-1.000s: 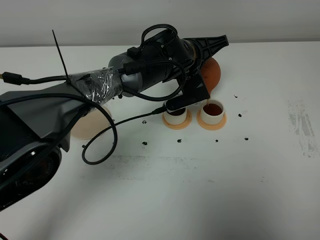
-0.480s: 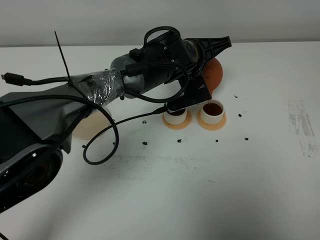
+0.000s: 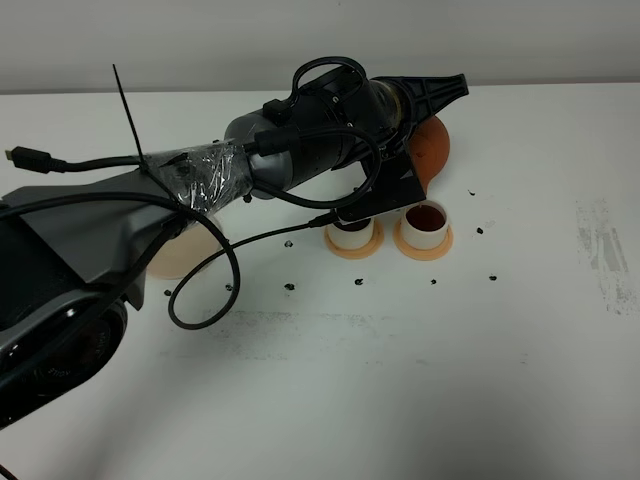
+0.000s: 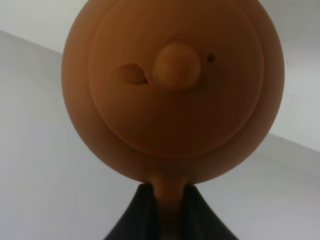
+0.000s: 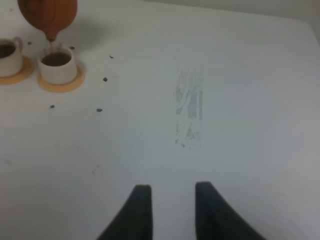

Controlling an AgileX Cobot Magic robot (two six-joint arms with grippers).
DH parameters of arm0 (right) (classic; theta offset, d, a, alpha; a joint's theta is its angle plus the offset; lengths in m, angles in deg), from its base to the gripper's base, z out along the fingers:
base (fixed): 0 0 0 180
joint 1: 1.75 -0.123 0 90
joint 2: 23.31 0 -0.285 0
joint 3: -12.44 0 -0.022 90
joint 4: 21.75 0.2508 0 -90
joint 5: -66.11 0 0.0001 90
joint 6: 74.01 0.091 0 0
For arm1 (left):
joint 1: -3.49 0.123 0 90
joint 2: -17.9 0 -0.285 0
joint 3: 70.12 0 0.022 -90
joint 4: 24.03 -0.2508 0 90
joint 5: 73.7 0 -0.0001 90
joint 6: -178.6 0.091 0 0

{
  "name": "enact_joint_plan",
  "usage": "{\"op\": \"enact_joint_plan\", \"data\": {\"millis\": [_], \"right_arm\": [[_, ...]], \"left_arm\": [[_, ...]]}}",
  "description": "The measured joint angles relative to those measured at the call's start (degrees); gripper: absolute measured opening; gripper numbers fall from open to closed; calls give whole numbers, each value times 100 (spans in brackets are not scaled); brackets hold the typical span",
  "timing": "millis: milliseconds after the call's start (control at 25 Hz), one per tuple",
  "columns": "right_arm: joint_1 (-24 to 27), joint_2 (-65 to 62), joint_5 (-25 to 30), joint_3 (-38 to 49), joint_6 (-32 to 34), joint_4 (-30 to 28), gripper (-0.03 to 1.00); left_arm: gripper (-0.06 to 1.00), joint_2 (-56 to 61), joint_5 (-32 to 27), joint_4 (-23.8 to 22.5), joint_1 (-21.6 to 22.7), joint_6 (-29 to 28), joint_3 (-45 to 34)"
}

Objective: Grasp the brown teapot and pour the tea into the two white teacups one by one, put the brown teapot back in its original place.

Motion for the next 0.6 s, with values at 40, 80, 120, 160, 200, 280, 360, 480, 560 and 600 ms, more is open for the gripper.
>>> {"op": "enact_joint_plan", "data": {"millis": [40,80,120,160,200,280,360,480,560,600], "right_arm": [[0,0,0,0,0,0,23],[0,0,0,0,0,0,23],[0,0,0,0,0,0,23],[0,0,0,0,0,0,23],[0,0,0,0,0,0,23],[0,0,0,0,0,0,23],[0,0,0,0,0,0,23],[0,0,0,0,0,0,23],[0,0,0,0,0,0,23],[0,0,0,0,0,0,23]], "left_arm": [[13,0,0,11,0,-33,0],[13,0,0,41,0,-57,0],[13,0,-5,86,0,-84,0],[13,0,-25,138,0,-98,0],[13,0,-54,196,0,-107,0],[13,0,-134,315,0,-195,0],[13,21,-207,402,0,-373,0],[13,142,-297,464,8,-793,0],[13,267,-437,531,25,-981,0],[13,362,-565,607,38,-1035,0]]}}
